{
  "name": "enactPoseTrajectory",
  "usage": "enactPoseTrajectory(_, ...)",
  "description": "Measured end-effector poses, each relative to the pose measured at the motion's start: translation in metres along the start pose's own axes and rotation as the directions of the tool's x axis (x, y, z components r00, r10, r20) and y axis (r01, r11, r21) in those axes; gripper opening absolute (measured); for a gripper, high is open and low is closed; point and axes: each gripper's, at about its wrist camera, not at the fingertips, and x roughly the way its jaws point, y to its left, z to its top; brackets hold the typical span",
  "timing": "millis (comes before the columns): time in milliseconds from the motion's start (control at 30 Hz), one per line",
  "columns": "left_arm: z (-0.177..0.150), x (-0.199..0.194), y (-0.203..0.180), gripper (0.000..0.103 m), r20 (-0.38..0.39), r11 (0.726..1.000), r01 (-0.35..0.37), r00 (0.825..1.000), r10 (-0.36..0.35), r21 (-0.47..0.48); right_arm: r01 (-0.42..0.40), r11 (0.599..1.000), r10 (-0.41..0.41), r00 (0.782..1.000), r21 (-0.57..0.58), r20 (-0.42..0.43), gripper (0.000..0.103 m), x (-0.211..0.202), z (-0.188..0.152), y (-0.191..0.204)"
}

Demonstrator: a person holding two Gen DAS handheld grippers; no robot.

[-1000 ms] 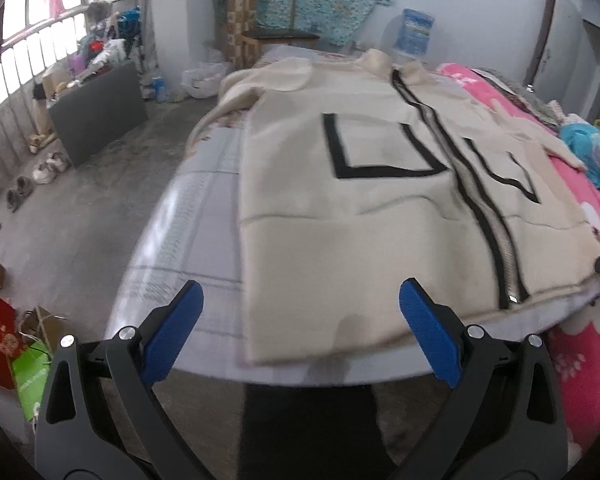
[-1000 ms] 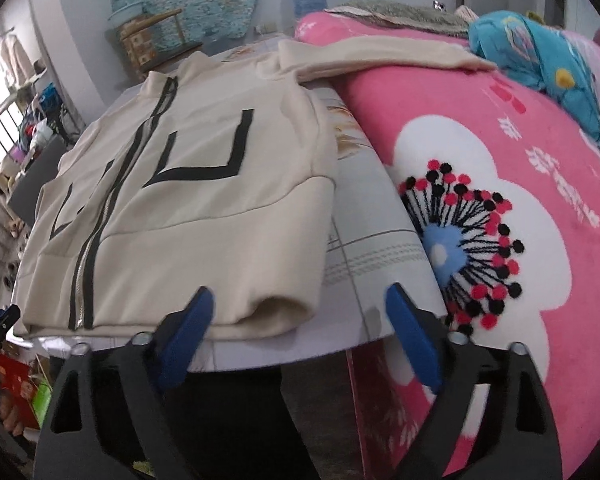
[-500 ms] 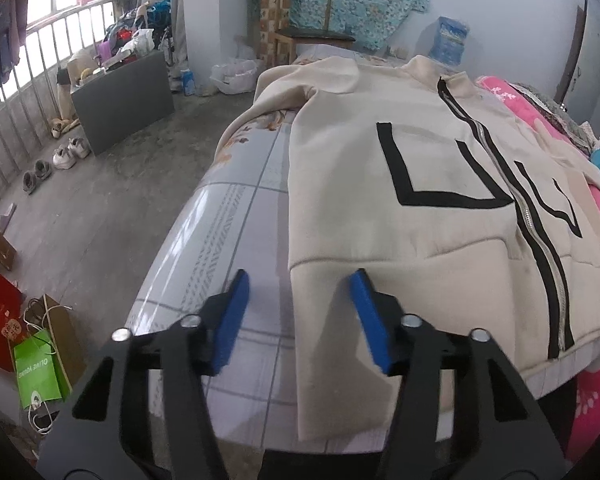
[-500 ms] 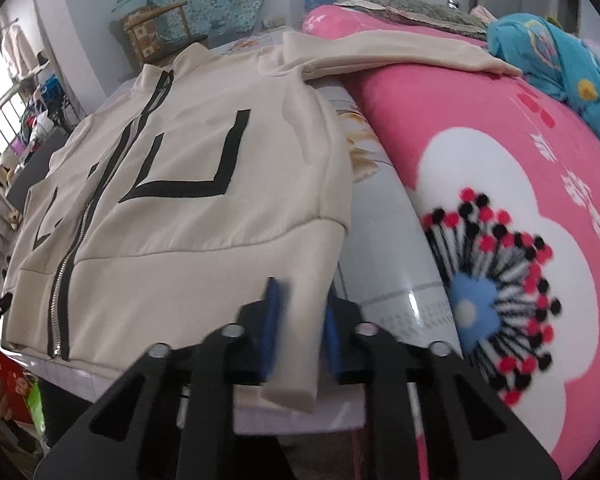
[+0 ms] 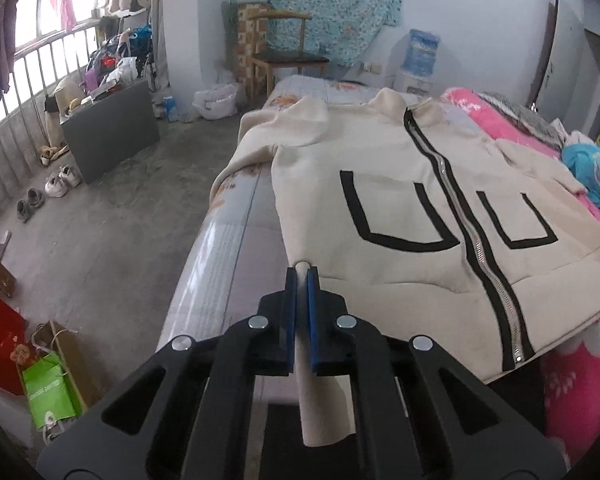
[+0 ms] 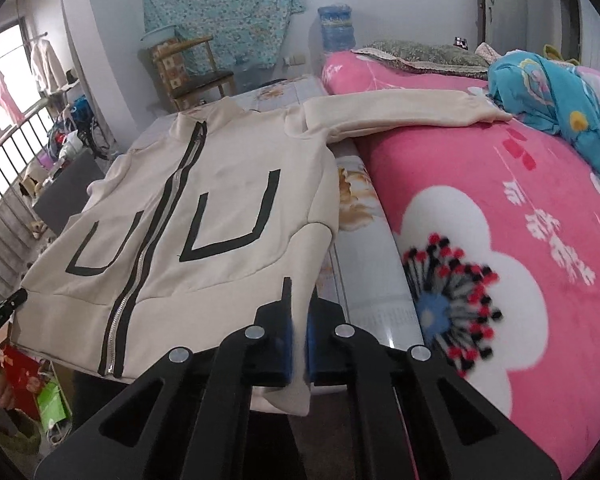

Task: Fold large clothes
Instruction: 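Lift the gripped sleeve up off the bed with the left tool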

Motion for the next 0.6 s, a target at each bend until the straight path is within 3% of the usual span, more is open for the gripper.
enactPoseTrajectory(133, -0.021, 0.003, 0.013, 0.008, -0.076, 1.0, -0.007, 0.997, 0.005, -0.019, 0.001, 1.0, 0.0, 0.997, 0.005, -0.076, 0.008, 0.003, -0.023, -0.008)
enactPoseTrajectory(233, -0.026, 0.009, 0.026, 0.013, -0.093, 0.998, -0.032, 0.995, 0.027, -0.051, 0.082, 0.997, -0.083, 0.988, -0.007, -0.131, 0.022, 0.011, -0.03, -0.012)
enactPoseTrajectory(267, -0.023, 0.006, 0.032, 0.021, -0.085, 0.997, -0.033, 0.996, 0.028, -0.062, 0.106, 0.994, -0.107, 0.987, -0.016, -0.12, 0.032, 0.008, -0.029, -0.012)
enactPoseTrajectory(300, -0.02, 0.003, 0.037, 0.032, -0.073, 0.997, -0.029, 0.997, 0.024, -0.076, 0.122, 0.992, -0.124, 0.989, -0.029, -0.083, 0.048, 0.001, -0.024, -0.009)
enactPoseTrajectory(367, -0.011, -0.004, 0.049, 0.042, -0.03, 0.994, -0.03, 0.999, 0.027, -0.106, 0.125, 0.991, -0.126, 0.992, -0.049, -0.001, 0.064, -0.014, -0.015, -0.001)
enactPoseTrajectory(467, 0.005, -0.011, 0.073, 0.052, 0.028, 0.986, -0.046, 0.998, 0.051, -0.159, 0.097, 0.99, -0.091, 0.994, -0.105, 0.059, 0.067, -0.016, 0.001, 0.025)
enactPoseTrajectory(600, 0.018, -0.012, 0.115, 0.062, 0.077, 0.962, -0.016, 0.996, 0.039, -0.271, -0.038, 0.985, 0.039, 0.999, -0.169, 0.003, 0.071, 0.013, 0.019, 0.077)
